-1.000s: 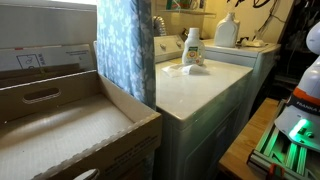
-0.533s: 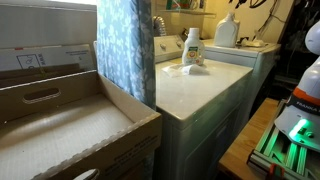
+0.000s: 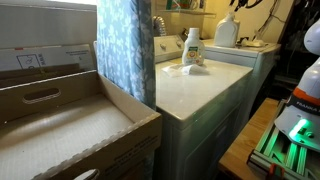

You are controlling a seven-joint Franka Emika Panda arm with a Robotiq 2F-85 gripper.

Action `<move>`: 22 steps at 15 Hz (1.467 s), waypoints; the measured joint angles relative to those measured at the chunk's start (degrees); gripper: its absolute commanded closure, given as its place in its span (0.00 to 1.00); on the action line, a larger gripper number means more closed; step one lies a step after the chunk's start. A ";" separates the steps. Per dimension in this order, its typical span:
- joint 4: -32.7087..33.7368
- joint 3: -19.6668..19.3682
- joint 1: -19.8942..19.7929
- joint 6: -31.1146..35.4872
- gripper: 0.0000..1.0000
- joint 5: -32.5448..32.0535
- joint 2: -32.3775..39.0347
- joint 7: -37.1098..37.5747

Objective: Put the white cap on the bottle on the left and then put the clear cap on the bottle on the right

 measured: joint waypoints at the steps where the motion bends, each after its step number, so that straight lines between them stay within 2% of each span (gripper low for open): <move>1: 0.43 -0.01 -0.26 -1.02 0.56 0.42 0.46 0.54; 4: 2.41 -0.04 -0.98 -2.93 0.56 1.57 1.90 1.83; 5: 2.98 -0.04 -1.23 -3.53 0.31 1.83 2.26 2.29; 11: 4.53 -0.04 -1.88 -4.94 0.31 2.36 3.21 2.75; 12: 4.53 -0.04 -1.88 -4.94 0.56 2.36 3.21 2.76; 22: 4.63 0.01 -1.72 -5.10 0.56 1.91 3.22 3.19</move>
